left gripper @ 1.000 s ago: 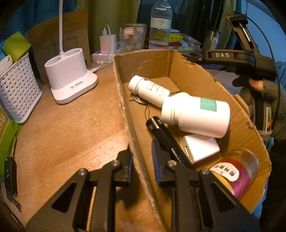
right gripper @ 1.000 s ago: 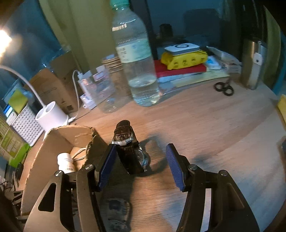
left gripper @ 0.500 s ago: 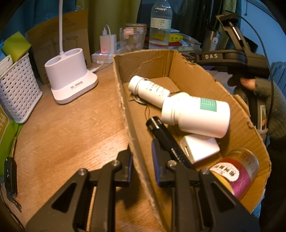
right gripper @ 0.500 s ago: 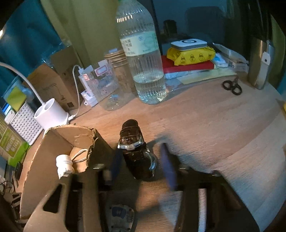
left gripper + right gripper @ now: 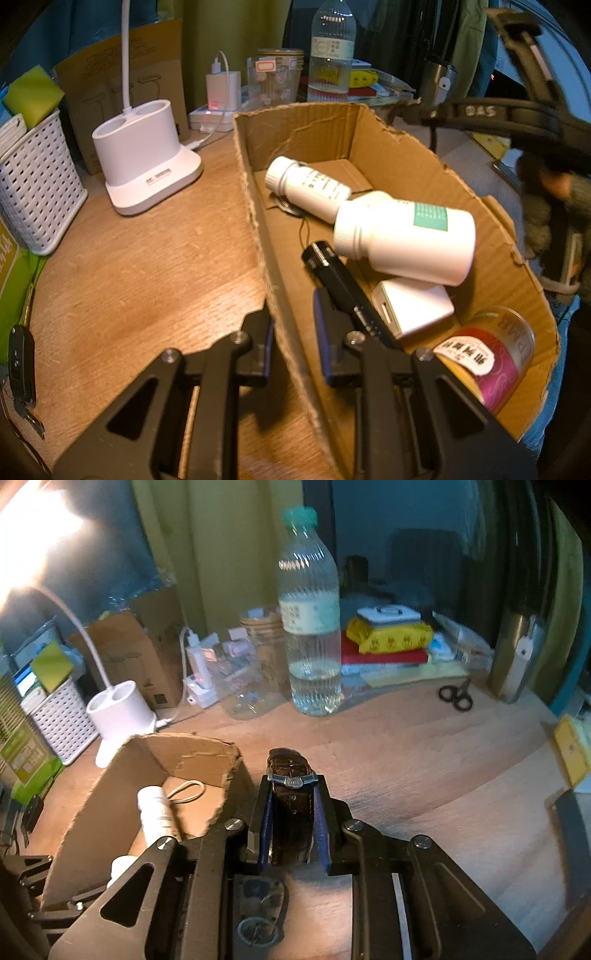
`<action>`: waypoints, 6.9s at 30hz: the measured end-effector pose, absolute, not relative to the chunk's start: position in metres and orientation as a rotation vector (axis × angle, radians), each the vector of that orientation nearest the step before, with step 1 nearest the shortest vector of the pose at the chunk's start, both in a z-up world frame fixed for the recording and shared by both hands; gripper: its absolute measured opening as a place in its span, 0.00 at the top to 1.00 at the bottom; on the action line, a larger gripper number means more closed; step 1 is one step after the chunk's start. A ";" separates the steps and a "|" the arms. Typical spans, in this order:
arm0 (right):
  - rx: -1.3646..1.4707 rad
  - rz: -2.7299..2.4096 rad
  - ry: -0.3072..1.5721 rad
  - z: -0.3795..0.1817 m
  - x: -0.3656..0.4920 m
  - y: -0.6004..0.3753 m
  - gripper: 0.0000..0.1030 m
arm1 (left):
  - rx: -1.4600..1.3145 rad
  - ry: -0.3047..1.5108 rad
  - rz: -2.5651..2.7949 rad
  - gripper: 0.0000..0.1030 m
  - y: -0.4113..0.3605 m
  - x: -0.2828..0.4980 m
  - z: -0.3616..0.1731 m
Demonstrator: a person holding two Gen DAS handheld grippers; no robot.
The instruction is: Organize rigid objects
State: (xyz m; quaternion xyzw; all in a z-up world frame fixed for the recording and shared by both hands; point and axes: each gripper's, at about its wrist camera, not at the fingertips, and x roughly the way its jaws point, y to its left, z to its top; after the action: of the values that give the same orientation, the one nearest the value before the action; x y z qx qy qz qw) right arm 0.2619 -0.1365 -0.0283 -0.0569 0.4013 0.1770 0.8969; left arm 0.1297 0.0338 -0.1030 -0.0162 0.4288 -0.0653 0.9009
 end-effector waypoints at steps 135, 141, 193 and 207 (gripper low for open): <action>-0.180 0.143 0.516 0.096 0.059 -0.130 0.31 | -0.010 0.434 -0.180 0.17 0.039 0.040 0.044; -0.164 0.110 0.468 0.112 0.047 -0.133 0.30 | -0.034 0.372 -0.163 0.12 0.049 0.028 0.062; -0.123 0.041 0.462 0.113 0.050 -0.146 0.15 | -0.063 0.344 -0.156 0.01 0.064 0.032 0.075; -0.125 0.044 0.466 0.113 0.050 -0.145 0.15 | -0.063 0.339 -0.150 0.01 0.064 0.031 0.074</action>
State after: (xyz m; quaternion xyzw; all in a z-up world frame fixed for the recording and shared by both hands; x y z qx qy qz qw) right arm 0.0499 -0.1447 0.1125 -0.0619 0.2307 0.0217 0.9708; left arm 0.0306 0.0642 0.0745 -0.0314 0.1685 -0.0745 0.9824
